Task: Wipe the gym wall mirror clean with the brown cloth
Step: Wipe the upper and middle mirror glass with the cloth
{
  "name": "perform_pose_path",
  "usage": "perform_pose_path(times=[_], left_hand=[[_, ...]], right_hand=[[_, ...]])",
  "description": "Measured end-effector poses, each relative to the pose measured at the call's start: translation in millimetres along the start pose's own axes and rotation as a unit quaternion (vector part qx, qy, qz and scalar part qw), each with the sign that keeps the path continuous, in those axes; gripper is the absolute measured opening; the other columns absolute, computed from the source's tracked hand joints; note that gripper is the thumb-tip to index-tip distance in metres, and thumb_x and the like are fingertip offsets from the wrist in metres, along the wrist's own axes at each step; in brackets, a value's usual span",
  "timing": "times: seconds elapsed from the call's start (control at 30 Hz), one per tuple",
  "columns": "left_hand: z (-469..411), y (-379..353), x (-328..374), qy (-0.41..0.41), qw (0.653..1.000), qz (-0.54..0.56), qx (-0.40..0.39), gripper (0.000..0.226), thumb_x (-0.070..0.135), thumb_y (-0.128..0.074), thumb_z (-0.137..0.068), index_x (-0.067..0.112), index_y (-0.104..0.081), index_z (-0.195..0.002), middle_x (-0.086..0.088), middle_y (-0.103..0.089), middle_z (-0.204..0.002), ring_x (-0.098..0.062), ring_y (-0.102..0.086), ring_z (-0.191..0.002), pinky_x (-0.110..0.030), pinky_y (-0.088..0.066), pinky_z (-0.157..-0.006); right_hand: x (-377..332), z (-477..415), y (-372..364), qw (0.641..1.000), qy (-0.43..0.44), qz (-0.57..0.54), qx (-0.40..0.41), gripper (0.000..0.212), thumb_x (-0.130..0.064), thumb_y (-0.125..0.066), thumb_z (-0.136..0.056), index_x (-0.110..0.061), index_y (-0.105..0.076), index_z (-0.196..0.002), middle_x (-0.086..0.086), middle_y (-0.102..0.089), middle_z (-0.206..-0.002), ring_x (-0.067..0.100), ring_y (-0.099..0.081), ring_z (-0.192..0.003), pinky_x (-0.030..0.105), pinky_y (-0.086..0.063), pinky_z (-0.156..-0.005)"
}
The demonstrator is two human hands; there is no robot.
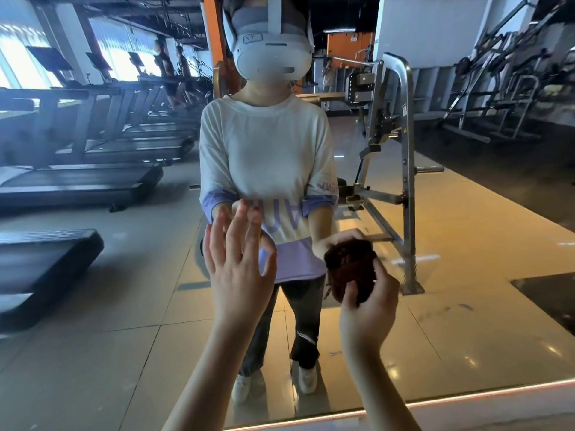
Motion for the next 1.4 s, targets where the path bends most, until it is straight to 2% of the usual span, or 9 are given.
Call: perform_pose_path(times=[0.13, 0.3, 0.47, 0.67, 0.9, 1.03, 1.13, 1.33, 1.4], left_hand=[[-7.7, -7.0, 27.5, -0.058, 0.998, 0.034, -0.021, 0.067, 0.03, -0.065, -0.088, 0.011, -0.039, -0.147, -0.008, -0.034, -0.154, -0.035, -0.028, -0.145, -0.062, -0.036, -0.109], [-7.1, -20.7, 41.1, -0.063, 0.997, -0.002, -0.04, 0.071, 0.035, -0.064, -0.09, 0.016, -0.033, -0.151, -0.006, -0.029, -0.157, -0.035, -0.025, -0.147, -0.058, -0.025, -0.117], [-5.1, -23.7, 39.0, -0.064, 0.998, -0.019, -0.019, 0.063, 0.033, -0.065, -0.093, 0.015, -0.04, -0.148, -0.006, -0.034, -0.155, -0.037, -0.033, -0.145, -0.056, -0.028, -0.117], [-5.6, -21.1, 41.7, -0.054, 0.998, -0.016, -0.019, 0.061, 0.039, -0.057, -0.094, 0.015, -0.042, -0.147, -0.006, -0.035, -0.156, -0.034, -0.029, -0.146, -0.052, -0.021, -0.121], [-3.4, -26.8, 53.1, -0.004, 1.0, -0.021, -0.008, 0.07, 0.048, -0.057, -0.092, 0.009, -0.04, -0.148, -0.011, -0.037, -0.156, -0.035, -0.025, -0.147, -0.048, -0.012, -0.123], [-4.0, -27.3, 56.5, 0.001, 0.999, -0.034, 0.002, 0.074, 0.044, -0.06, -0.089, 0.008, -0.036, -0.149, -0.01, -0.032, -0.155, -0.035, -0.023, -0.147, -0.047, -0.01, -0.123], [-3.4, -27.1, 59.5, 0.013, 0.999, -0.038, 0.003, 0.078, 0.044, -0.06, -0.088, 0.01, -0.03, -0.151, -0.009, -0.03, -0.156, -0.034, -0.023, -0.147, -0.043, -0.005, -0.125], [-0.6, -27.8, 62.3, 0.035, 0.999, -0.028, -0.003, 0.077, 0.042, -0.062, -0.086, 0.011, -0.032, -0.15, -0.008, -0.029, -0.157, -0.034, -0.022, -0.147, -0.045, -0.009, -0.122], [-0.2, -28.4, 62.4, 0.037, 0.999, -0.027, -0.01, 0.075, 0.043, -0.06, -0.088, 0.01, -0.033, -0.151, -0.01, -0.03, -0.158, -0.035, -0.023, -0.147, -0.048, -0.013, -0.121]], right_hand=[[-18.7, -39.2, 11.1, 0.994, 0.111, 0.007, 0.003, 0.04, -0.02, -0.057, -0.09, -0.001, -0.059, -0.126, 0.018, -0.064, -0.114, 0.026, -0.061, -0.104, 0.031, -0.051, -0.082], [-11.9, -69.4, 29.4, 0.993, -0.02, -0.061, 0.095, 0.041, -0.014, -0.061, -0.088, -0.001, -0.057, -0.128, 0.021, -0.061, -0.119, 0.025, -0.058, -0.109, 0.027, -0.048, -0.086], [-43.3, -65.2, 13.8, 0.984, 0.176, -0.003, 0.021, 0.035, -0.02, -0.062, -0.088, -0.001, -0.068, -0.117, 0.017, -0.067, -0.105, 0.024, -0.062, -0.095, 0.023, -0.049, -0.077], [-48.2, -126.6, 48.8, 0.982, 0.082, -0.063, 0.157, 0.034, -0.006, -0.066, -0.088, 0.002, -0.065, -0.121, 0.021, -0.067, -0.107, 0.018, -0.056, -0.1, -0.003, -0.031, -0.088], [-60.1, -106.1, 29.1, 0.964, 0.262, 0.01, 0.045, 0.024, -0.014, -0.07, -0.088, -0.004, -0.072, -0.11, 0.015, -0.071, -0.105, 0.026, -0.066, -0.092, 0.023, -0.049, -0.081], [-26.5, -142.2, 62.3, 0.986, 0.103, -0.05, 0.118, 0.025, -0.006, -0.069, -0.086, 0.003, -0.067, -0.109, 0.012, -0.065, -0.104, 0.021, -0.057, -0.096, -0.003, -0.031, -0.083], [-4.5, -143.6, 69.9, 0.989, 0.009, -0.074, 0.129, 0.029, -0.01, -0.063, -0.089, 0.001, -0.063, -0.116, 0.019, -0.062, -0.114, 0.032, -0.058, -0.106, 0.005, -0.035, -0.084], [-13.8, -102.0, 42.0, 0.979, 0.201, 0.039, -0.022, 0.028, -0.012, -0.07, -0.084, -0.005, -0.067, -0.111, 0.016, -0.066, -0.108, 0.024, -0.056, -0.098, 0.022, -0.039, -0.081], [-5.5, -113.5, 51.4, 0.985, 0.166, 0.037, -0.003, 0.027, -0.005, -0.075, -0.081, -0.003, -0.068, -0.107, 0.016, -0.067, -0.104, 0.019, -0.052, -0.097, 0.023, -0.04, -0.076]])
Point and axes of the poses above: each hand's wrist, its own z-axis away from the middle knuckle, its own y-axis out of the back of the hand, x = y × z, the point moved 5 cm from there along -z, towards the middle knuckle
